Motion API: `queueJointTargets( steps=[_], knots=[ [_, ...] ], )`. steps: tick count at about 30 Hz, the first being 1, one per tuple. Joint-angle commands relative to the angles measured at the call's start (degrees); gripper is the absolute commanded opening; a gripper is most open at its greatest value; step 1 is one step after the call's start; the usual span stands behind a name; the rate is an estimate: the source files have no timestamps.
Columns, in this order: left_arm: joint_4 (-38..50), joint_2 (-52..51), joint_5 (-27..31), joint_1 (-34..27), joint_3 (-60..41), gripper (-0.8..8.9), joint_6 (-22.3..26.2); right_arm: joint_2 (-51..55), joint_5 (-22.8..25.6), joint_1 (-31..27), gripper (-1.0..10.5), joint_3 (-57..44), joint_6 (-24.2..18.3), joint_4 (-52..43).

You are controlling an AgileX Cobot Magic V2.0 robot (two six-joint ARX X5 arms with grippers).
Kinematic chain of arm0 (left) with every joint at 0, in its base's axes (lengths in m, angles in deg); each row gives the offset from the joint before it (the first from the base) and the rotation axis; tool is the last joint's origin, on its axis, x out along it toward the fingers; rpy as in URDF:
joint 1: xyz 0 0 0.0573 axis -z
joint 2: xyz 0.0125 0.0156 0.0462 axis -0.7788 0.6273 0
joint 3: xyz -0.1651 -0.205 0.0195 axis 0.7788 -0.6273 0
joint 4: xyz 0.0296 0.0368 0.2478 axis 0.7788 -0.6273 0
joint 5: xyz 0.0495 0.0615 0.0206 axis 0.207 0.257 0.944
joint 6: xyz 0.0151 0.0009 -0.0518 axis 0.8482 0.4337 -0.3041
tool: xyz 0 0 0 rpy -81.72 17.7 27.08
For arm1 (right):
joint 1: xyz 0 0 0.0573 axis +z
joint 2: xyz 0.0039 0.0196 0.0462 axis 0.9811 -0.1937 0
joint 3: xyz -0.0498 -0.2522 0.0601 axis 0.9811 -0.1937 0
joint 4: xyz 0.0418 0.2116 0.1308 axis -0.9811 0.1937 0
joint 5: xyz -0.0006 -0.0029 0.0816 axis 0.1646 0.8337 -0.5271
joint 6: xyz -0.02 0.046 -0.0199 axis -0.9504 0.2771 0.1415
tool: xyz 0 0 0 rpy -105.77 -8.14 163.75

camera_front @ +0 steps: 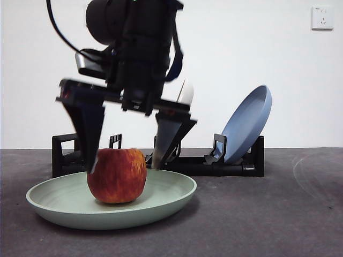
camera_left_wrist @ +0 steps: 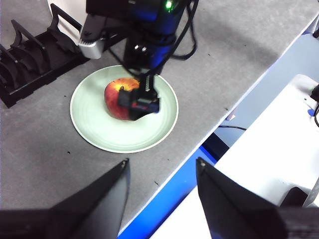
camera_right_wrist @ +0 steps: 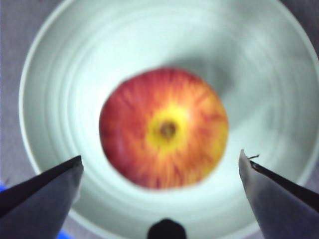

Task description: Take the green plate from the plate rack,put the plate on the table,take the apple from the table,put the apple in the plate

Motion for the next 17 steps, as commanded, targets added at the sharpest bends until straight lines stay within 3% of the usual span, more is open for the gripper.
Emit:
queueJointTargets(
  steps=[1, 12, 17],
  knots=[
    [1.60, 0.02, 0.66, 0.17, -0.07, 2.21, -0.55, 2.14, -0.33, -0.39, 5.6, 3.41, -2.47, 5.60],
    [7.58, 3.63, 5.35, 0.17, -0.07, 2.20, -0.50, 20.31, 0.68, -0.77, 5.6, 9.35, -4.11, 20.17],
    [12.55, 6.86, 5.27, 0.17, -0.07, 2.20, -0.42, 31.19, 0.79, -0.70, 5.6, 8.26, -3.58, 21.00]
  ],
)
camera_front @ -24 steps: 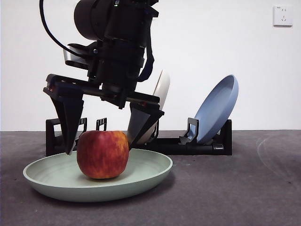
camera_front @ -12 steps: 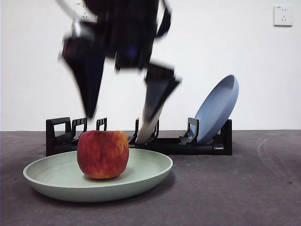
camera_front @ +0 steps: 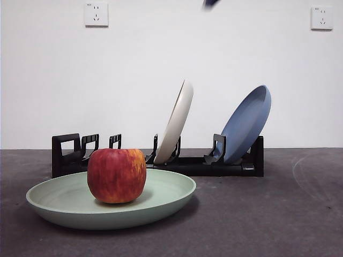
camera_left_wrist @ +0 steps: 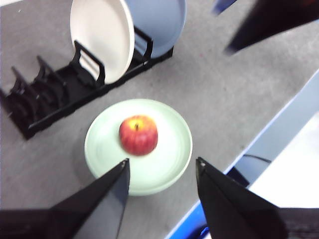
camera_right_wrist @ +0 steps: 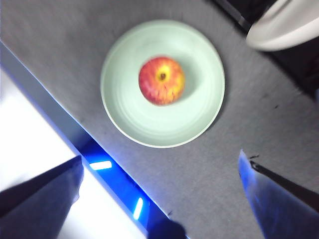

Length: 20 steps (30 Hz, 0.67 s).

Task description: Take the green plate from the plate rack,put the plate on the table,take the apple from the table,put the apple in the plate

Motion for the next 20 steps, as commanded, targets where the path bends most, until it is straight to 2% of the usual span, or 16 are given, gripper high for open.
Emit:
queueJointTargets(
  steps=[1, 7, 10, 16, 20],
  knots=[
    [3.06, 1.46, 0.09, 0.17, -0.07, 2.20, -0.20, 5.16, 0.02, 0.20, 5.6, -1.18, 0.11, 1.29],
    [7.32, 4.50, -0.66, 0.17, -0.07, 2.20, -0.04, 16.46, 0.87, 0.20, 5.6, -4.55, 2.25, 1.31],
    [8.39, 5.27, -1.53, 0.17, -0.07, 2.20, -0.07, 21.42, 1.11, 0.20, 5.6, -7.87, 4.61, 1.31],
    [11.56, 5.57, -7.69, 0.15, -0.07, 2.20, -0.11, 30.62, 1.88, 0.20, 5.6, -17.57, 8.04, 1.31],
    [12.83, 5.57, -11.06, 0.15, -0.07, 2.20, -0.11, 34.58, 4.33, 0.20, 5.6, -23.39, 9.73, 1.29]
  ],
)
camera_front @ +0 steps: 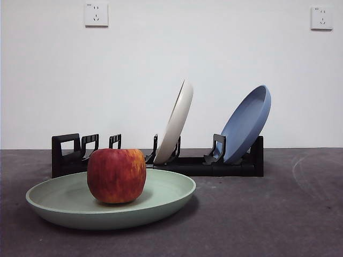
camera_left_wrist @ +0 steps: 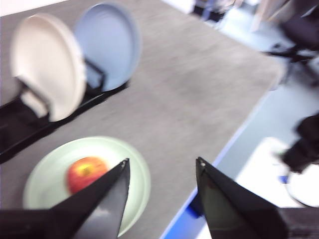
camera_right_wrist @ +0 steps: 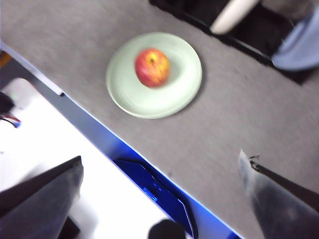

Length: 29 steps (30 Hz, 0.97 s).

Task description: Take the green plate from the plate rack,put the plate on the table,take the apple from the table,put the apple in the plate

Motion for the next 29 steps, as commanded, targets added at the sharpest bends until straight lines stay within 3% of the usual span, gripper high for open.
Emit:
queueJointTargets(
  steps=[1, 4, 7, 9, 29],
  knots=[
    [0.59, -0.07, -1.53, 0.15, -0.07, 2.20, -0.13, 1.51, 1.01, 0.09, 5.4, -3.58, 2.32, 1.29],
    [0.48, 0.22, -1.70, 0.15, -0.07, 2.04, -0.04, 2.23, 0.98, 0.09, 3.9, -5.42, 2.71, 1.29],
    [-0.11, 0.46, -2.43, 0.15, -0.07, -0.17, 0.55, 2.21, 1.01, 0.09, 1.3, -5.73, 2.56, 1.29],
    [-0.44, 0.68, -3.43, 0.15, -0.07, -0.08, 0.61, 2.21, 1.01, 0.09, -0.2, -5.73, 2.45, 1.29],
    [-2.51, 1.18, -3.19, 0.15, -0.07, -0.03, 0.15, 1.99, 1.22, 0.09, 0.0, -5.68, 3.04, 1.27]
  ],
)
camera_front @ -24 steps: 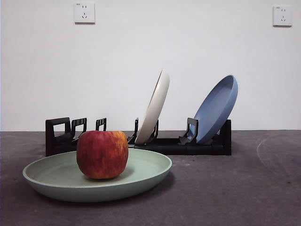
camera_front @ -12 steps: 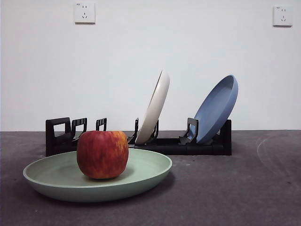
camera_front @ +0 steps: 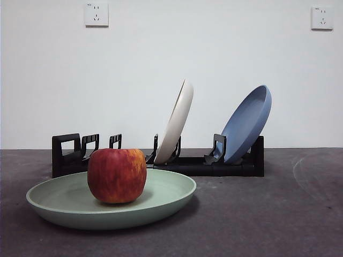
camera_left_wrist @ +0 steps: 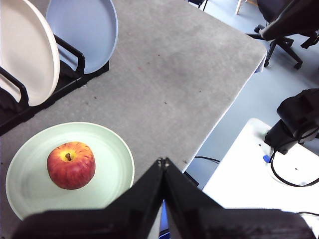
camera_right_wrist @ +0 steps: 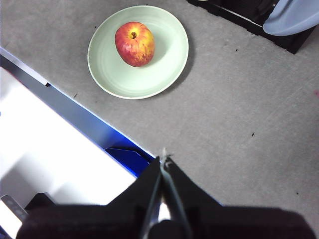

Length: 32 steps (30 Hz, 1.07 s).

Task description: Take the green plate from the plate rack,put the plate on the table,take the apple from the table,put the apple in the plate

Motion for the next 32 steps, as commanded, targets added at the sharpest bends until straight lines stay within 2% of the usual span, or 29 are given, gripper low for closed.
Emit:
queueJointTargets(
  steps=[1, 15, 17, 21, 24, 26, 29, 32],
  knots=[
    [0.15, 0.42, 0.20, 0.15, -0.07, -0.03, 0.13, -0.31, 0.09, 0.07, 0.0, -0.31, 0.55, 1.27],
    [0.22, 4.85, 0.87, -0.28, -0.07, -0.03, 0.13, -0.39, 0.11, 0.07, 0.0, -0.31, 0.55, 1.27],
    [0.13, 4.66, 0.28, -2.29, -0.07, -0.03, 0.07, -0.39, 0.11, 0.07, 0.0, -0.31, 0.52, 1.27],
    [0.59, 3.10, -5.40, -9.44, -0.07, -0.03, 2.01, -0.39, 0.09, 0.07, 0.0, -0.31, 0.55, 1.27],
    [7.93, 0.79, -5.77, -18.08, -1.38, -0.03, 2.12, -0.39, 0.11, 0.07, 0.0, -0.31, 0.52, 1.27],
    [19.02, -1.51, -5.84, -24.85, -4.63, -0.03, 2.10, -0.46, 0.20, 0.07, 0.0, -0.31, 0.52, 1.27],
    [38.49, -6.19, -7.65, -34.27, -13.46, -0.03, -1.14, -0.57, 0.72, 0.07, 0.0, -0.31, 0.52, 1.27],
    [50.53, -11.74, -11.23, -40.76, -23.30, -0.03, -4.87, -0.70, 0.94, 0.07, 0.0, -0.31, 0.52, 1.27]
  ],
)
